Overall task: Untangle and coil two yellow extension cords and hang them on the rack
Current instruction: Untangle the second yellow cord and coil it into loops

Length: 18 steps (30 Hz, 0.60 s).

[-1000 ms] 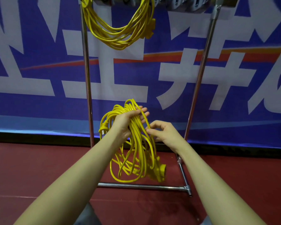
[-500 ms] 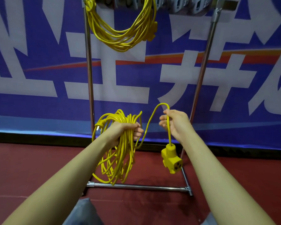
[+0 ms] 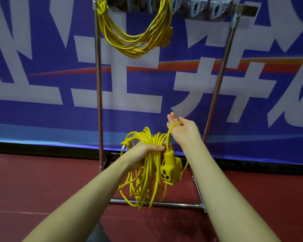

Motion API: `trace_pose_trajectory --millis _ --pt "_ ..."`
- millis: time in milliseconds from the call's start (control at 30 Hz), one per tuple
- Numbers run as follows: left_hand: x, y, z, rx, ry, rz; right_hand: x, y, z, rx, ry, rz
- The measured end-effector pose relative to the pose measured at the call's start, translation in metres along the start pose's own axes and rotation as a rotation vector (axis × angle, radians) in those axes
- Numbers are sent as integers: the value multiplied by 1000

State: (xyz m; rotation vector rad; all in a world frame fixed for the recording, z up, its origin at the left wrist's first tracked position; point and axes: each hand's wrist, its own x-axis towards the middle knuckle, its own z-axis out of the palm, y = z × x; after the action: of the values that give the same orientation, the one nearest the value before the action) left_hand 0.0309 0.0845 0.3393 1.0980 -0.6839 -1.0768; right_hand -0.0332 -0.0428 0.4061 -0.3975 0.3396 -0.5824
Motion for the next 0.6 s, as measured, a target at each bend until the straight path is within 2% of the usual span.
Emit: trace_pose_trajectory --millis 233,367,500,567,600 --pt "6 -1 16 -21 -107 -41 -5 -18 -11 -381 -9 -62" --pt "9 3 16 -138 -129 -25 -12 -33 -23 -831 172 -222" --pt "13 13 17 -194 -106 -7 -8 -33 -40 -1165 250 -237" --pt "11 19 16 -159 -92 -23 -5 -29 -51 -1379 219 -424" --pt "9 22 15 -132 -93 -29 -5 -27 -55 -1415 153 -520"
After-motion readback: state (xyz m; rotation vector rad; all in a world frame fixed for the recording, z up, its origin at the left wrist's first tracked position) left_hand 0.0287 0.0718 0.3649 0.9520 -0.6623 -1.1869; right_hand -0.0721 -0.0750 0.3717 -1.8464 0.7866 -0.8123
